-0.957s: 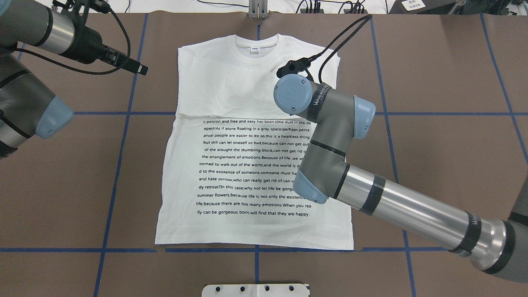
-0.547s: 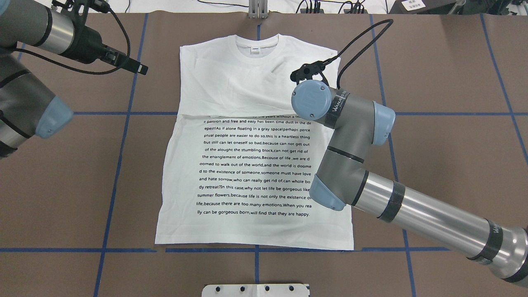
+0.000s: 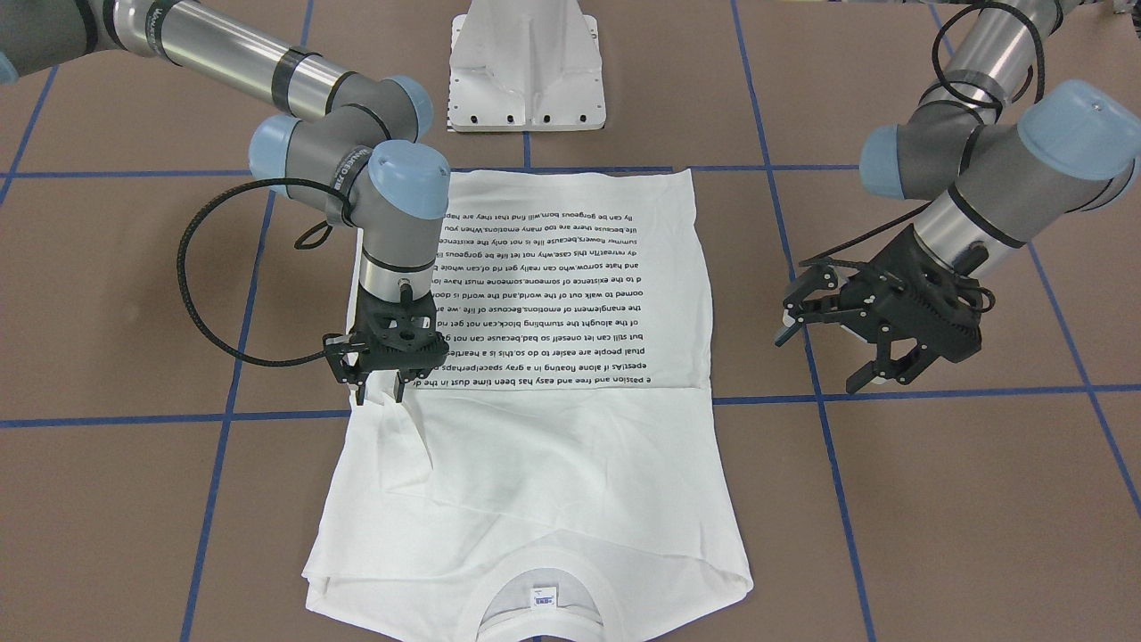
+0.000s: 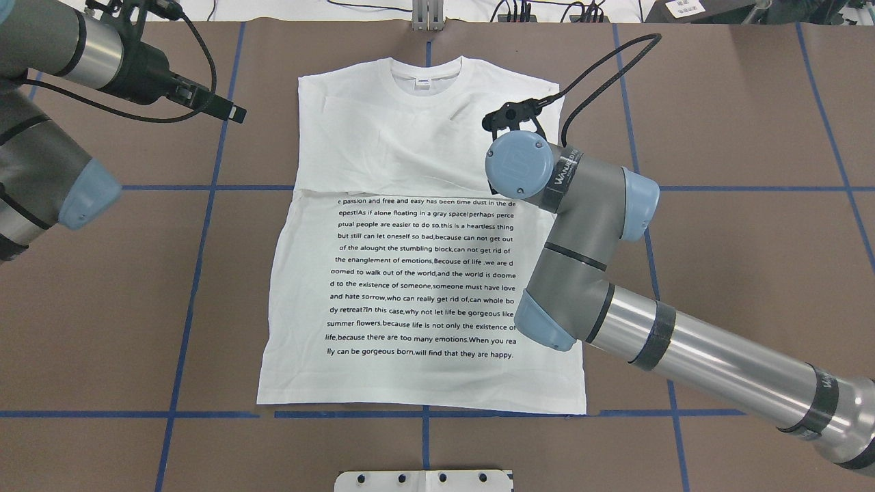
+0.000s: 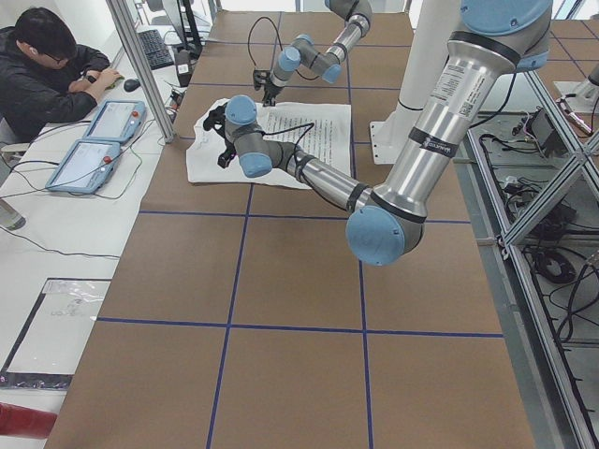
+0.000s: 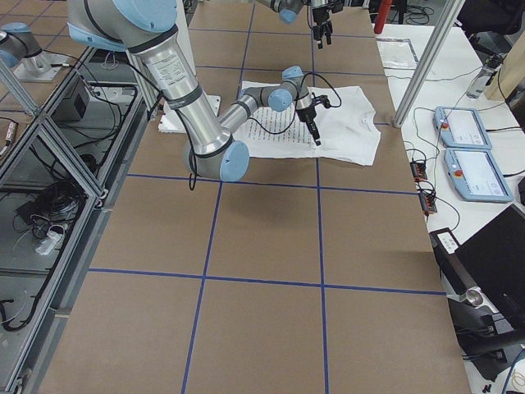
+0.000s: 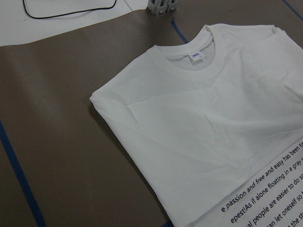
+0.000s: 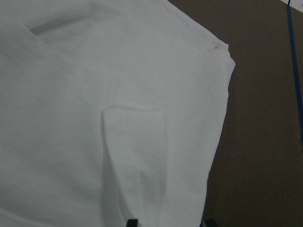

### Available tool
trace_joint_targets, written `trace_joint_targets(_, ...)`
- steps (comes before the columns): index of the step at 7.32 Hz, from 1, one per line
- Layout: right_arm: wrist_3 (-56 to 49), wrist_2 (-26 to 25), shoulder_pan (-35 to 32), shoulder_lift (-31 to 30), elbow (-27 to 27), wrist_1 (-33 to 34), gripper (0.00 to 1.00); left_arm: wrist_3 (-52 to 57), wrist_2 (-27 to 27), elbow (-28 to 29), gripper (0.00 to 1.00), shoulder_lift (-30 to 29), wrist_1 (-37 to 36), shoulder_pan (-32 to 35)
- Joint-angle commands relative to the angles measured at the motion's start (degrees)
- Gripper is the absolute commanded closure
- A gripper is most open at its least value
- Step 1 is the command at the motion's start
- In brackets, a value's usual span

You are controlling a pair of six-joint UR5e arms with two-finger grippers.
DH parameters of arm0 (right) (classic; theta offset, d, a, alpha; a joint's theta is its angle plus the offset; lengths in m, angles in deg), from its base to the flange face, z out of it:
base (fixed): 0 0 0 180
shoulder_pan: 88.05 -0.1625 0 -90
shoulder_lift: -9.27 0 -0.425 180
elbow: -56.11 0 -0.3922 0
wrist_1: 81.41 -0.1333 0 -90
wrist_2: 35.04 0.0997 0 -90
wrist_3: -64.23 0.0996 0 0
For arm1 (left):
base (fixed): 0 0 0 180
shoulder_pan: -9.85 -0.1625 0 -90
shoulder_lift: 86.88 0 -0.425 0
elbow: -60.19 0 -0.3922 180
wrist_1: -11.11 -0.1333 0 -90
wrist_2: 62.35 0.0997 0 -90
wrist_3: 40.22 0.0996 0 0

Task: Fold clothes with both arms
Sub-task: 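Move both grippers to the hem corners nearest the robot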

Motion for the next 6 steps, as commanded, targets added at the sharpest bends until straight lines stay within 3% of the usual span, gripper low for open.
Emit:
trace_joint_targets(1, 4.24, 8.78, -1.87, -2.99, -10.36, -1.42, 0.00, -4.91, 0.50, -3.39, 0.00, 0.97, -0.50, -0.08)
trace_joint_targets(3, 9.59, 9.87, -1.27, -14.20, -26.25, -1.42, 0.00, -9.58, 0.94, -12.76, 0.00, 7.44, -0.68, -1.39)
trace_joint_targets(5, 19.42, 9.45, 1.97, -21.01, -34.56, -2.29, 0.00, -14.16, 7.31, -26.29, 0.00, 20.07, -0.77, -8.04)
trace_joint_targets(6, 22.16, 8.31, 4.69, -24.43, -36.94, -4.22, 0.00, -17.57, 10.66, -30.45, 0.00, 24.14, -0.77, -12.17)
